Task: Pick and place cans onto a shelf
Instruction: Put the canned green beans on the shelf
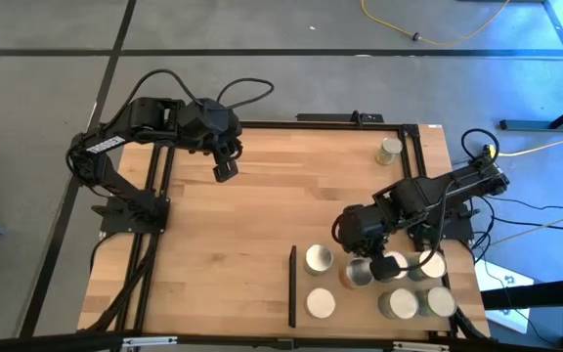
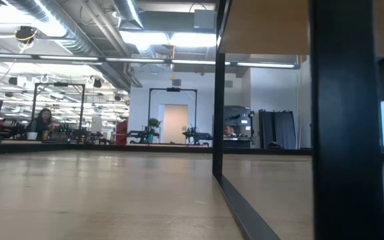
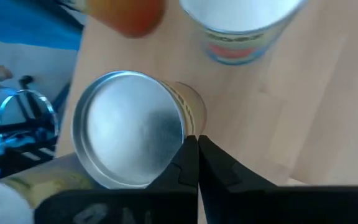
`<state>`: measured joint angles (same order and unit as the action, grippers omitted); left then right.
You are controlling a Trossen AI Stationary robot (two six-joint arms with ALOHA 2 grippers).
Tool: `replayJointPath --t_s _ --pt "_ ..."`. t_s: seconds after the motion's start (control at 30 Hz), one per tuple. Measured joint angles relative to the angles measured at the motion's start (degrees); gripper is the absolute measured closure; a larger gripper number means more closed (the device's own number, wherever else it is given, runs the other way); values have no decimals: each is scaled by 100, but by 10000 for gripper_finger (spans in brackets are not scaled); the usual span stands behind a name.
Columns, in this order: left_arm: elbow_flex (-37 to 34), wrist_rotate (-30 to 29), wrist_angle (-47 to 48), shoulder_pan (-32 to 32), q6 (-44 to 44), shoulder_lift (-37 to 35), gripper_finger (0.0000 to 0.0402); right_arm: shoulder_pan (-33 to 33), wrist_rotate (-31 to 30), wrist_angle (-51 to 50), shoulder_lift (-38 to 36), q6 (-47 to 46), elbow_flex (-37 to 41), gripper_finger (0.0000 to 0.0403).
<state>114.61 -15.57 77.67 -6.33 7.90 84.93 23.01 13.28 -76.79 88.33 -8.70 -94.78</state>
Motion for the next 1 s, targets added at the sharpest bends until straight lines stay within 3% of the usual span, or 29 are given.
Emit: replayJointPath --t_s 0.6,0.87,1.0 --pt "0 0 9 0 2 0 359 56 1133 360 2 -127 0 403" --pt "0 0 9 0 2 0 359 51 272 341 2 2 0 403" --pt "0 0 11 0 2 -1 359 54 -205 -176 2 -342 0 403"
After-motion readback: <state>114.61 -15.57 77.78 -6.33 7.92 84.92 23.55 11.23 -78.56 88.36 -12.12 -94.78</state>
